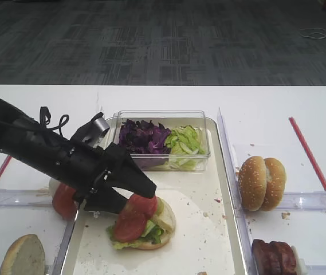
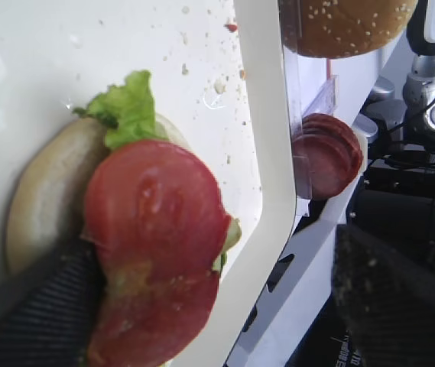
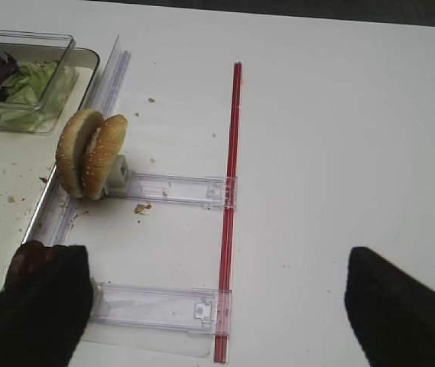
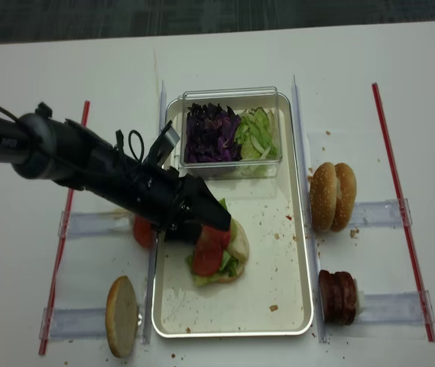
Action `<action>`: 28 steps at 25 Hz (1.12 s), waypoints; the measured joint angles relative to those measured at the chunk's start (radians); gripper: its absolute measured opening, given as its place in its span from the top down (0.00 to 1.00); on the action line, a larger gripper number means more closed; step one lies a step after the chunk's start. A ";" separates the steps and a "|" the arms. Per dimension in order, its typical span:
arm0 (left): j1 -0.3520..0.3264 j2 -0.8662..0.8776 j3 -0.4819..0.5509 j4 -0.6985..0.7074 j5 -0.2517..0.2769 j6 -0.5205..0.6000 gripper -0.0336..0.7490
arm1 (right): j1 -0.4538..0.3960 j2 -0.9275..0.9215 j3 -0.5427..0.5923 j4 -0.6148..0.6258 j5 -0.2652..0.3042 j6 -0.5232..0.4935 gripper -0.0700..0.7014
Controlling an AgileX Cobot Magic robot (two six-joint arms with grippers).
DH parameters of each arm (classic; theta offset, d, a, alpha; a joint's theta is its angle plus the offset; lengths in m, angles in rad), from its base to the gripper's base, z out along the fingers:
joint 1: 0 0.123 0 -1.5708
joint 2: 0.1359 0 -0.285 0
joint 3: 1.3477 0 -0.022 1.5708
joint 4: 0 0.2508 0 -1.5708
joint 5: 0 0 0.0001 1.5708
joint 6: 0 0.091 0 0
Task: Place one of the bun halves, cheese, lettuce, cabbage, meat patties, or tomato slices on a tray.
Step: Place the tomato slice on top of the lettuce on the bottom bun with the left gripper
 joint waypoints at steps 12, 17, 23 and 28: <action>-0.081 0.002 -0.197 0.303 0.006 -0.230 0.21 | 0.000 0.000 0.000 0.000 0.000 0.000 0.01; -0.122 0.002 -0.312 0.434 0.015 -0.352 0.21 | 0.000 0.000 0.000 0.000 0.000 0.000 0.01; -0.162 0.002 -0.428 0.637 0.024 -0.531 0.21 | 0.000 0.000 0.000 0.000 0.000 -0.002 0.01; -0.209 -0.005 -0.488 0.793 0.034 -0.652 0.21 | 0.000 0.000 0.000 0.000 0.000 -0.002 0.01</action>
